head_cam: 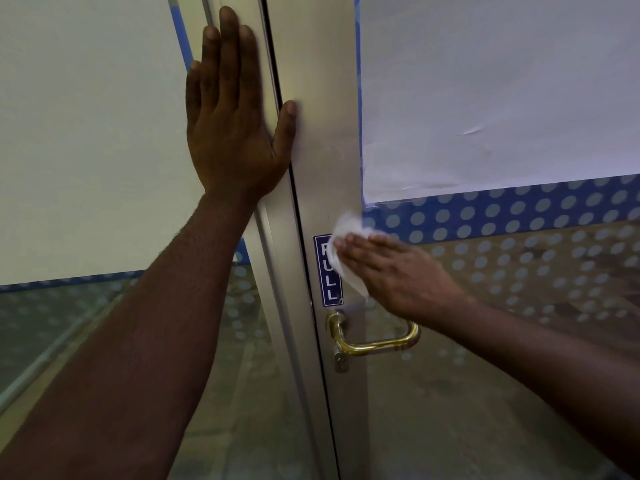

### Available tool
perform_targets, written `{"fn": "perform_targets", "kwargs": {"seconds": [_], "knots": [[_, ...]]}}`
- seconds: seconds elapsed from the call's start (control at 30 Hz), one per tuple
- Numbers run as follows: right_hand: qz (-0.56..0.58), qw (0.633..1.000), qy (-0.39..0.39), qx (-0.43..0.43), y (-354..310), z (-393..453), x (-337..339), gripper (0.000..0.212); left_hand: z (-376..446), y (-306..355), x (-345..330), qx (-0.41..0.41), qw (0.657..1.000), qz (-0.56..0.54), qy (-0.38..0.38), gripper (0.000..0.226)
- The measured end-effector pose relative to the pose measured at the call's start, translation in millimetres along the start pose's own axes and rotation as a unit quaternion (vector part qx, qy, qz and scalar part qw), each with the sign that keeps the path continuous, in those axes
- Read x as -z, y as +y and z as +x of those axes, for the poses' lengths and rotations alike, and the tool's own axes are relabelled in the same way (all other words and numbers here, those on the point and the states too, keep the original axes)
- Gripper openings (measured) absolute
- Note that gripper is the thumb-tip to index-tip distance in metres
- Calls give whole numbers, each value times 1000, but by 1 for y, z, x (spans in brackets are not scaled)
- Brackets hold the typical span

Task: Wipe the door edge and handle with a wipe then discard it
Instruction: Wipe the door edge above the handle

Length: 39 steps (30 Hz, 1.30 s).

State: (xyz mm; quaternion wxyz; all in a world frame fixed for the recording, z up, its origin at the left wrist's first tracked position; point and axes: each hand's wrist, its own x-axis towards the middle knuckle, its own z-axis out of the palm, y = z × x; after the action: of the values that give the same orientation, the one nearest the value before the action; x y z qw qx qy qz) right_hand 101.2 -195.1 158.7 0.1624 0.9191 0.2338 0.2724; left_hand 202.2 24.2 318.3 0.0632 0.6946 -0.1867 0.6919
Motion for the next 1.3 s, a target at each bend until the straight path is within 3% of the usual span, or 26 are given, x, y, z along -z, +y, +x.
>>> {"fn": "perform_targets", "kwargs": {"seconds": [0.1, 0.3, 0.5, 0.67, 0.83, 1.0, 1.07, 1.17, 1.3], "knots": [[-14, 997, -59, 52, -12, -15, -20, 63, 1, 1, 1, -1, 1000, -8, -1, 70], [-9, 999, 39, -26, 9, 8, 8, 71, 1, 1, 2, 1, 1000, -3, -12, 71], [-31, 993, -22, 110, 7, -9, -2, 85, 1, 1, 4, -3, 1000, -4, -13, 70], [-16, 998, 42, 38, 24, 0, 15, 83, -1, 2, 3, -1, 1000, -2, -12, 70], [-30, 988, -13, 149, 4, -12, -5, 79, 0, 2, 4, 0, 1000, -6, -11, 70], [-5, 994, 91, 61, 12, 4, 7, 61, 0, 2, 4, 2, 1000, -4, -11, 70], [-6, 994, 92, 65, 4, 5, 0, 61, 0, 2, 5, 2, 1000, -4, -13, 70], [-23, 992, 35, 115, -1, -2, -7, 74, -8, 4, 5, 4, 1000, -8, -22, 70], [13, 991, 128, 45, 11, 9, 6, 52, -23, 5, 5, 6, 999, -5, -34, 70]]}}
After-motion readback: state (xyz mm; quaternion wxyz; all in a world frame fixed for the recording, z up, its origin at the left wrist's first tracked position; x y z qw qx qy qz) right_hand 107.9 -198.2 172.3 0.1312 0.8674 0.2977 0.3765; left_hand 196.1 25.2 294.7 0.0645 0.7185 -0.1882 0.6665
